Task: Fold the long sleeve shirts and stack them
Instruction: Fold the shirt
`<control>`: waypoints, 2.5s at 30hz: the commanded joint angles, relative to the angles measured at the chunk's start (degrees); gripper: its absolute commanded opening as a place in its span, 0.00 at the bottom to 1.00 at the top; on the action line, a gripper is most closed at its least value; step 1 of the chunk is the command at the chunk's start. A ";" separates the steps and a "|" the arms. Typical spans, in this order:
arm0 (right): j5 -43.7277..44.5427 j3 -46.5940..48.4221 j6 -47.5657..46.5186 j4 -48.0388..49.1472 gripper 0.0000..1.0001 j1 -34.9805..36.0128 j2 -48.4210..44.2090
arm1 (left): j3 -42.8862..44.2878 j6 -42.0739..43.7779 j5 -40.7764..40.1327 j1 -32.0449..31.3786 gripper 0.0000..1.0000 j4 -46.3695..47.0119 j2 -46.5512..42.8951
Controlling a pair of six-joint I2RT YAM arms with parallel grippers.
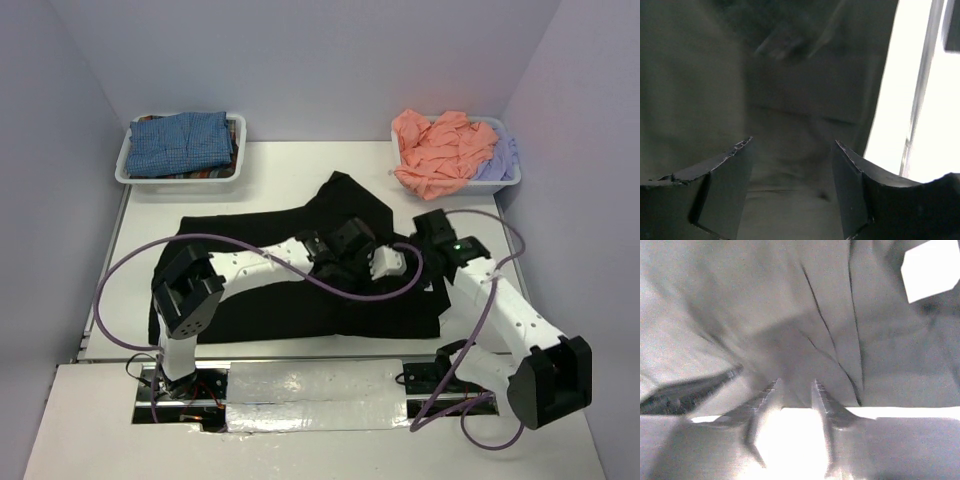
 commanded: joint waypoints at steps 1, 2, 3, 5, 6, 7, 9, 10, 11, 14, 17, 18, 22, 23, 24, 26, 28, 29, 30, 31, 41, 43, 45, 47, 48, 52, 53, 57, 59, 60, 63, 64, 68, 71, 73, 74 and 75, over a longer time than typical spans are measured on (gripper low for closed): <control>3.53 5.69 -6.07 -7.43 0.52 -5.73 -2.27 | 7.17 2.54 -2.88 2.54 0.75 -6.85 -4.22; 2.39 5.17 -6.78 -7.44 0.55 -10.28 -2.53 | 8.39 2.54 -3.67 3.59 0.75 -8.00 -5.71; 1.59 4.38 -7.57 -7.44 0.57 -12.59 -3.14 | 8.58 2.54 -3.85 6.12 0.76 -10.62 -6.59; -2.62 1.41 -9.68 -7.35 0.60 -17.33 -3.41 | 7.89 2.28 -3.94 9.38 0.75 -13.36 -9.74; -3.15 0.52 -10.30 -7.52 0.60 -22.23 -3.15 | 6.92 2.11 -3.42 13.66 0.75 -14.67 -10.98; -3.86 -0.10 -10.83 -7.61 0.60 -24.54 -2.63 | 5.78 1.76 -2.89 16.14 0.77 -16.95 -12.30; -3.78 -0.90 -12.76 -7.26 0.60 -29.45 -0.44 | 1.91 1.23 -2.79 25.16 0.82 -19.07 -15.63; -2.82 -0.72 -13.20 -6.83 0.59 -30.27 0.36 | 0.86 1.14 -3.75 28.09 0.81 -21.95 -16.44; -2.03 -0.46 -13.12 -6.91 0.59 -30.80 0.97 | -0.89 1.31 -4.98 31.16 0.81 -23.55 -17.05; -0.18 -1.59 -11.37 -7.17 0.59 -31.77 1.25 | -3.71 2.72 -8.07 43.99 0.81 -30.14 -19.34; 4.02 -3.00 -8.47 -9.54 0.61 -32.73 0.10 | -6.00 5.70 -6.66 63.37 0.81 -36.54 -18.91; 5.26 -3.09 -7.50 -10.24 0.62 -32.82 0.54 | -6.62 7.88 -6.93 66.93 0.81 -37.53 -18.65; 6.16 -4.85 -8.28 -11.84 0.61 -32.74 5.36 | -14.33 12.82 -12.64 75.14 0.86 -36.31 -20.21; 5.72 -4.85 -8.02 -11.83 0.60 -32.65 6.77 | -15.92 13.44 -12.64 75.40 0.86 -35.70 -20.83; 5.19 -5.03 -7.33 -10.88 0.59 -32.56 6.95 | -17.42 13.88 -12.47 75.32 0.87 -33.61 -21.28; 3.88 -6.08 -6.71 -9.20 0.59 -32.65 6.87 | -21.47 13.45 -13.68 75.32 0.87 -31.22 -21.46; 1.77 -7.92 -5.57 -6.84 0.58 -32.65 6.96 | -24.36 12.65 -15.53 75.58 0.87 -27.88 -20.76; 1.67 -8.71 -5.30 -5.87 0.57 -32.56 7.57 | -25.16 12.48 -16.67 76.10 0.87 -26.83 -20.06; 0.19 -9.33 -5.21 -4.29 0.56 -32.56 8.09 | -25.69 12.39 -17.03 76.37 0.87 -25.16 -19.70; -0.52 -10.47 -5.21 -3.49 0.56 -32.47 8.88 | -26.57 12.30 -17.04 76.46 0.86 -24.45 -19.26; -1.76 -12.85 -4.95 2.76 0.00 -32.47 11.62 | -32.55 15.63 -20.29 76.46 0.57 -18.82 -17.85; -2.10 -13.37 -4.86 1.88 0.00 -32.47 10.92 | -34.21 16.43 -21.16 76.55 0.42 -18.03 -17.94; -1.85 -13.82 -4.25 -0.56 0.00 -32.47 9.42 | -35.01 17.92 -21.69 76.55 0.26 -17.85 -17.85; -1.23 -14.26 -3.89 -2.68 0.00 -32.47 6.45 | -35.63 19.41 -22.83 76.46 0.18 -18.38 -17.94; -2.01 -14.43 -3.98 -4.00 0.00 -32.39 5.12 | -35.80 19.94 -23.36 76.55 0.15 -18.81 -18.11; -0.09 -11.55 -1.87 -8.57 0.00 -32.03 -2.25 | -35.54 21.53 -25.82 76.55 0.21 -19.35 -17.77; 0.53 -10.49 -1.87 -9.54 0.03 -31.95 -2.71 | -35.28 21.53 -26.00 76.55 0.32 -19.43 -17.68; 4.57 0.64 -6.43 -14.28 0.11 -31.86 -3.33 | -28.80 20.83 -23.28 76.55 0.58 -22.15 -16.45; 5.19 5.76 -10.72 -14.21 0.19 -30.64 -4.11 | -25.10 19.95 -21.62 76.63 0.68 -25.57 -15.83; 5.89 11.09 -11.70 -13.51 0.32 -28.02 -4.55 | -20.90 19.60 -19.95 76.55 0.70 -26.63 -15.66; 6.42 21.29 -17.15 -8.16 0.60 -20.38 -5.27 | -12.03 18.19 -16.70 76.63 0.74 -30.94 -15.48; 6.77 24.30 -19.42 -7.27 0.69 -17.82 -4.22 | -9.81 17.41 -15.99 76.55 0.75 -32.95 -15.39; 14.67 40.63 -21.91 -12.59 0.76 -10.16 6.05 | 0.73 16.26 -13.96 76.55 0.81 -35.95 -14.60; 15.92 41.13 -20.15 -15.35 0.80 -9.80 10.47 | 3.21 15.91 -15.71 76.55 0.81 -36.83 -12.76; 13.38 38.23 -20.59 -11.94 0.81 -9.80 9.51 | 3.22 15.90 -16.33 76.72 0.81 -36.22 -11.88; 9.01 35.95 -21.11 -6.79 0.81 -9.80 9.24 | 3.48 15.73 -16.33 76.72 0.81 -35.35 -11.35; 6.71 35.67 -20.94 -4.30 0.81 -9.80 10.29 | 4.27 15.29 -15.98 76.64 0.81 -35.26 -9.96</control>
